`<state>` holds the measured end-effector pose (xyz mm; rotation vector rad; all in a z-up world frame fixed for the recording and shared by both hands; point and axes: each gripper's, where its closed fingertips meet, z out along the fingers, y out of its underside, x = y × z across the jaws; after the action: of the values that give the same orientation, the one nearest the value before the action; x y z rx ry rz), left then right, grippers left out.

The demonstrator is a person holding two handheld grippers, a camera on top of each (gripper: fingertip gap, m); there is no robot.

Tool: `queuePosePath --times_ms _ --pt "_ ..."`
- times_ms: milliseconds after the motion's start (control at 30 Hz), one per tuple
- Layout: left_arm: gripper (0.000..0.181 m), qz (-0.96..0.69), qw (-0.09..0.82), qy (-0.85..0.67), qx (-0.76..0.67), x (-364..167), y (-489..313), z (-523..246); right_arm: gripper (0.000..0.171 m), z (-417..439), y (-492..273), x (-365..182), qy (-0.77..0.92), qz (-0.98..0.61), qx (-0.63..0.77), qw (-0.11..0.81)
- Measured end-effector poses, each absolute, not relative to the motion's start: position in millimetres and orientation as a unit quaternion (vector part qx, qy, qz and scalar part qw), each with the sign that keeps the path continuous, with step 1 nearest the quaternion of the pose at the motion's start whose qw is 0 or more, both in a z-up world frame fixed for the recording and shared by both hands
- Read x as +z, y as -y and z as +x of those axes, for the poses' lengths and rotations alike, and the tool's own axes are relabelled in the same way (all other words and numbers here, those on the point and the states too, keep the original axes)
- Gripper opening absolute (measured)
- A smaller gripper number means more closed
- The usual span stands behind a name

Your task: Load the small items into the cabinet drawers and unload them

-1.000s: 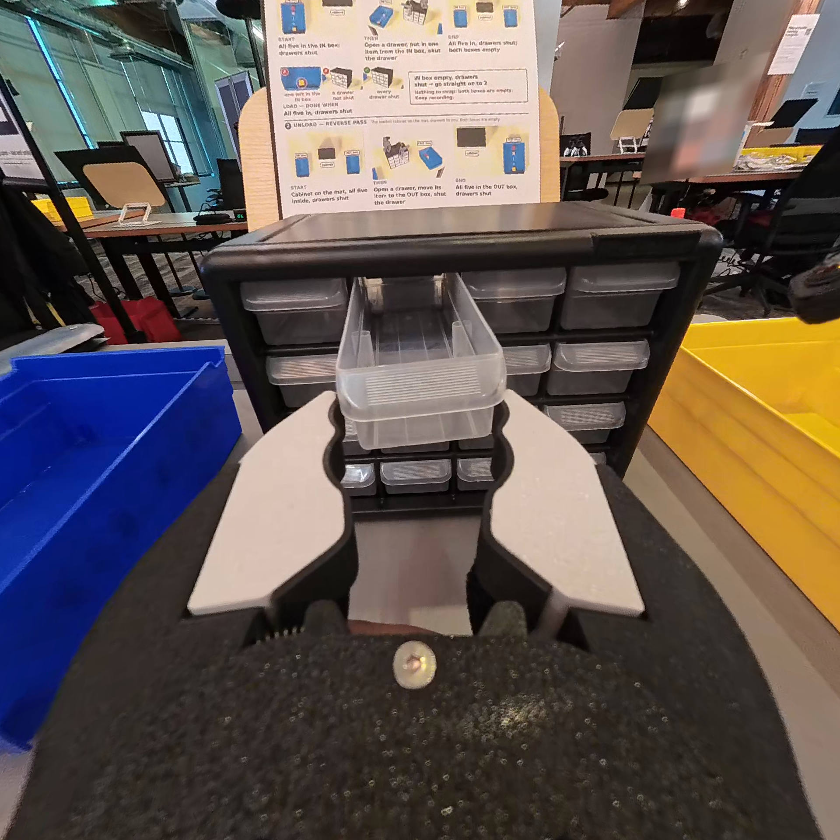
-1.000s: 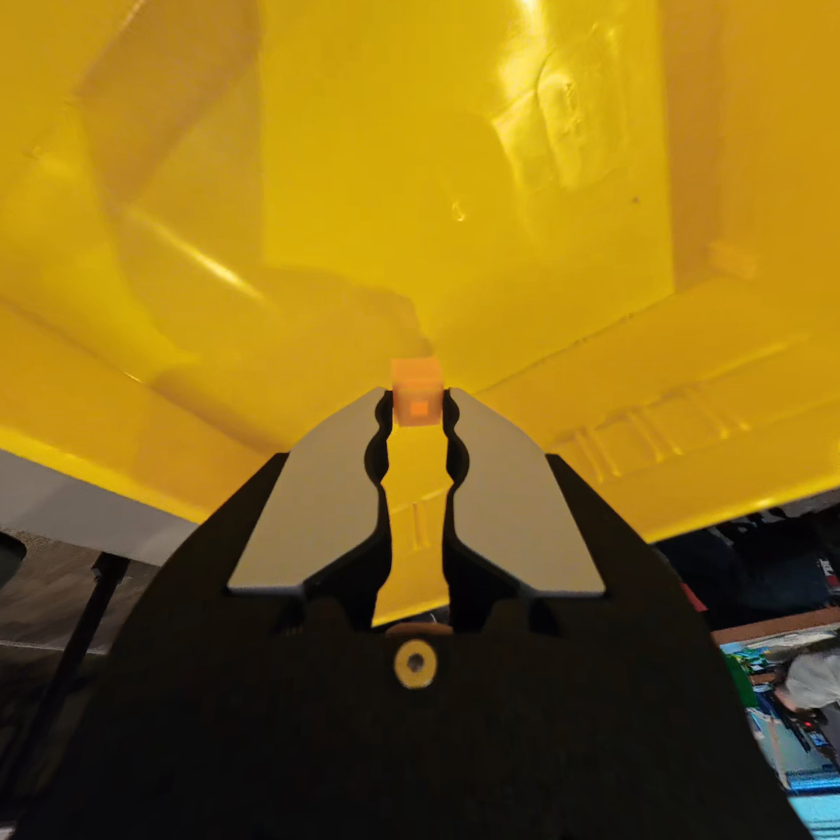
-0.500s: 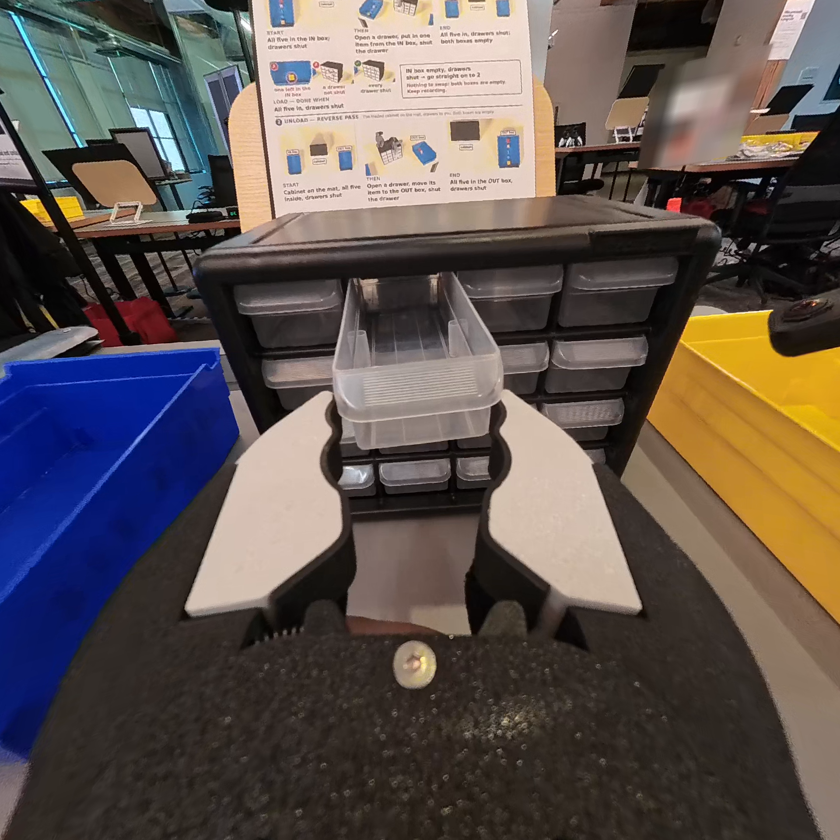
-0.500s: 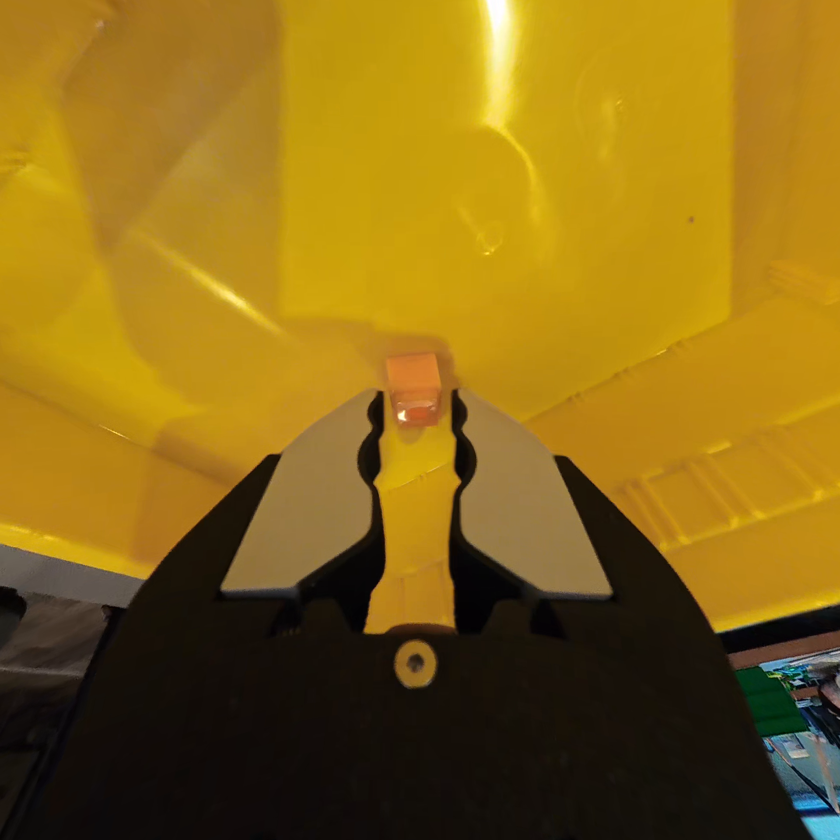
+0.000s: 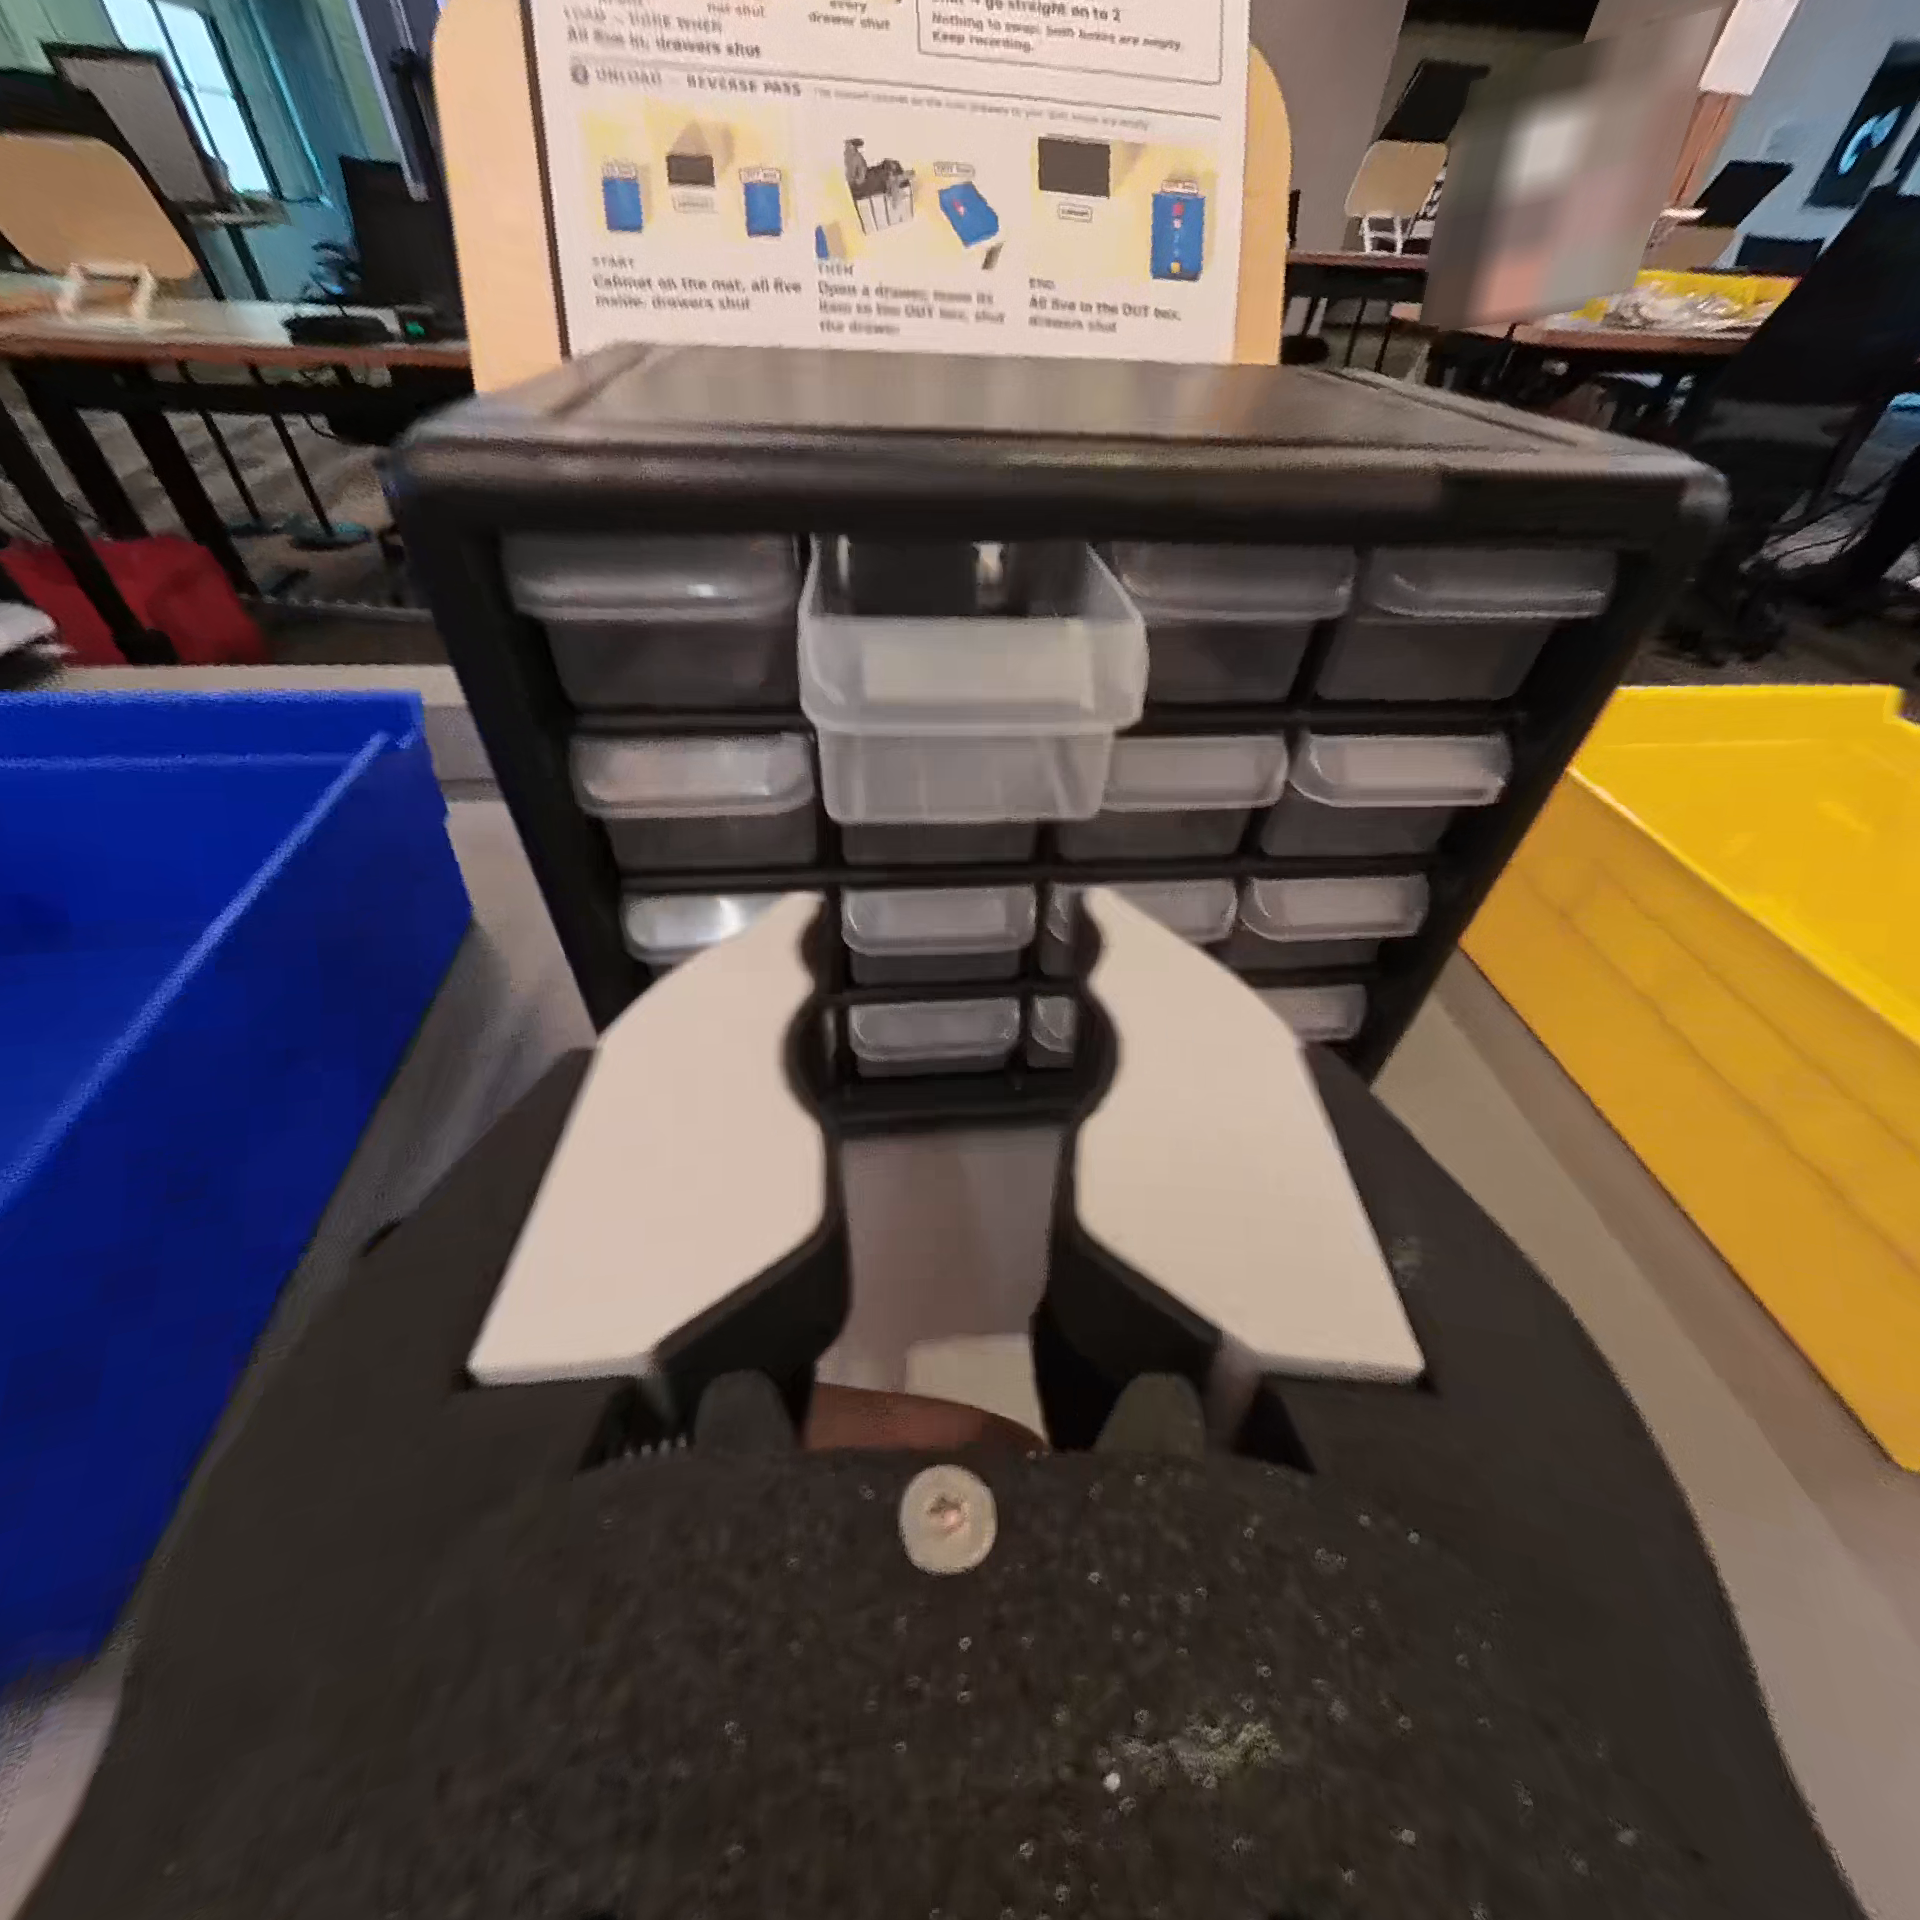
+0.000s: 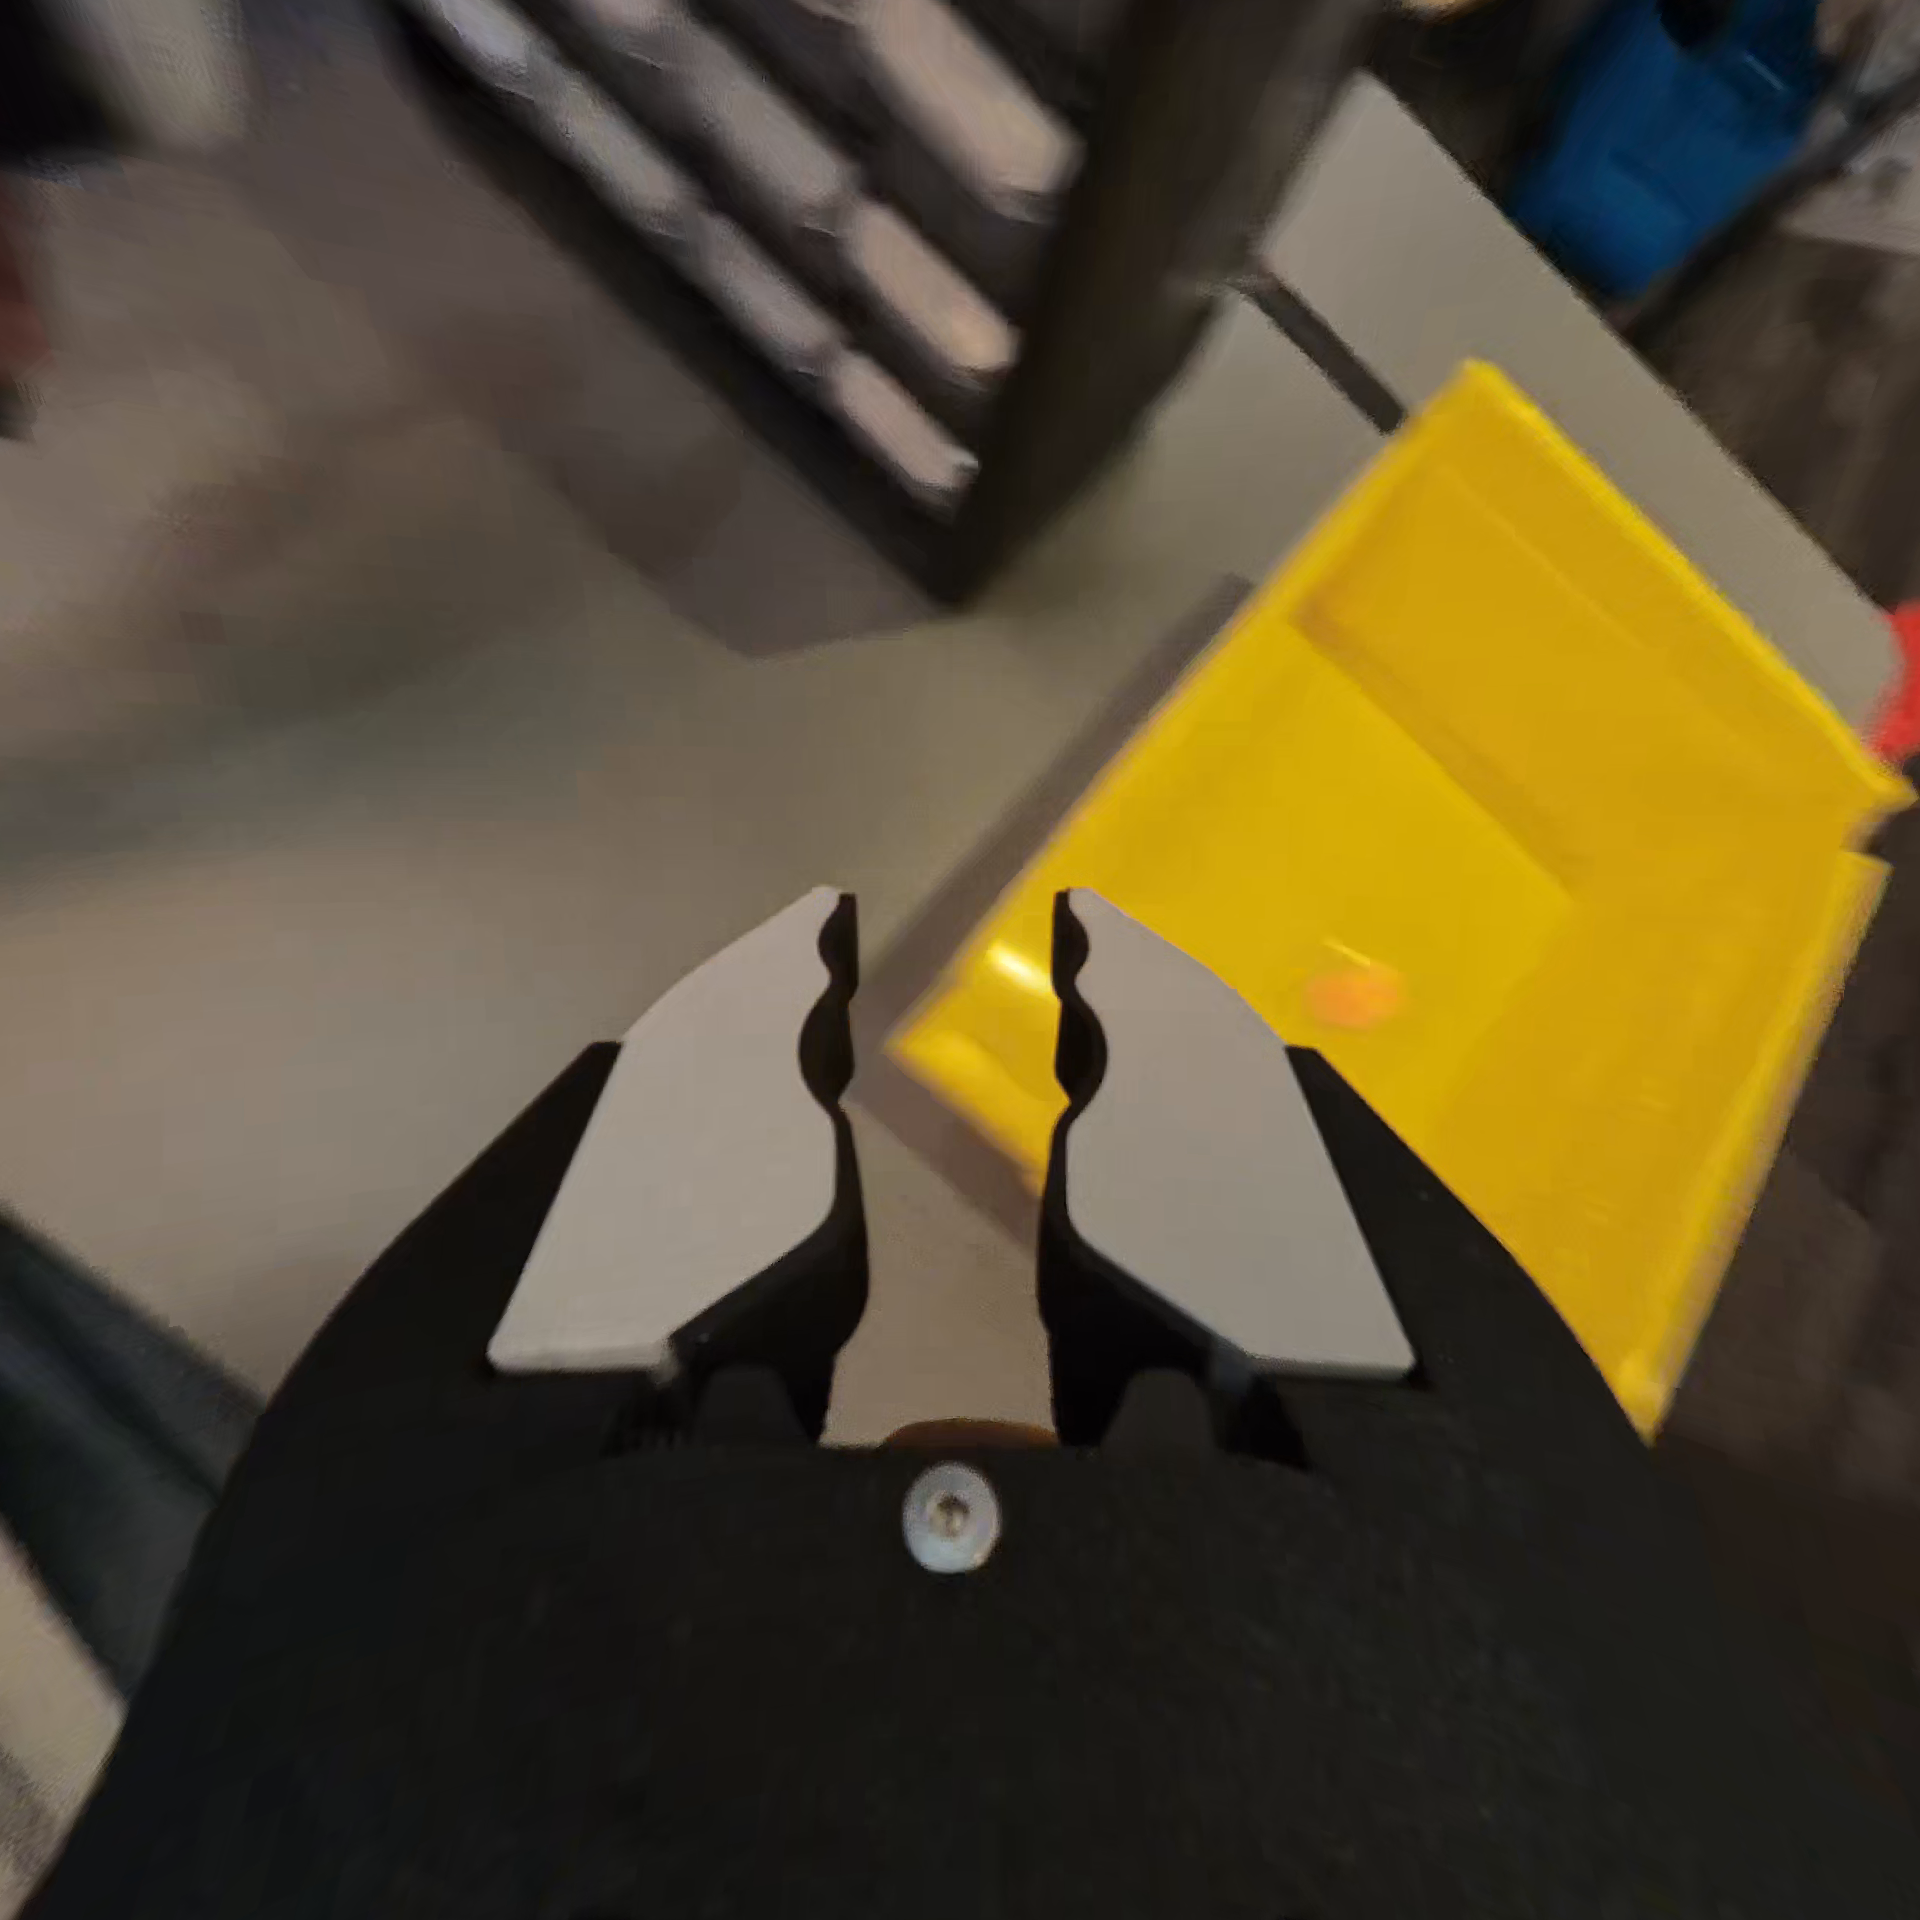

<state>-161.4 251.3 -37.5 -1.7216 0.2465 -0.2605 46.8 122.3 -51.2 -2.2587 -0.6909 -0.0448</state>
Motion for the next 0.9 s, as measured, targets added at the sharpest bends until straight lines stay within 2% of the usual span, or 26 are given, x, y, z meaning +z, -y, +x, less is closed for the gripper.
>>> queuePosePath --times_ms 33,67,133,267,400,533,900 --pt "0.027 -0.755 0.637 -0.105 -0.118 -40.1 -246.2 -160.6 0.035 24.2 -110.2 -59.1 0.280 -0.875 0.022 0.394" --pt "0.023 -0.750 0.643 -0.103 -0.114 -39.0 -243.0 -160.2 0.032 1.2 -98.5 -68.5 0.291 -0.864 0.067 0.406" --pt "0.021 -0.735 0.662 -0.105 -0.104 -30.9 -241.6 -158.0 0.029 -35.4 -78.3 -90.6 0.310 -0.837 0.144 0.428" --pt "0.018 -0.737 0.658 -0.116 -0.097 -25.7 -257.3 -152.1 0.030 -67.7 -52.8 -121.8 0.303 -0.805 0.207 0.467" --pt "0.018 -0.743 0.650 -0.119 -0.108 -25.9 -280.3 -148.4 0.023 -66.5 -46.0 -122.3 0.296 -0.769 0.178 0.538" --pt "0.018 -0.744 0.647 -0.116 -0.120 -25.8 -300.8 -143.2 0.024 -62.6 -46.3 -104.1 0.294 -0.743 0.164 0.578" --pt "0.024 -0.743 0.643 -0.154 -0.104 -31.0 -313.4 -137.9 0.025 -63.2 -48.5 -119.6 0.297 -0.754 0.181 0.557"
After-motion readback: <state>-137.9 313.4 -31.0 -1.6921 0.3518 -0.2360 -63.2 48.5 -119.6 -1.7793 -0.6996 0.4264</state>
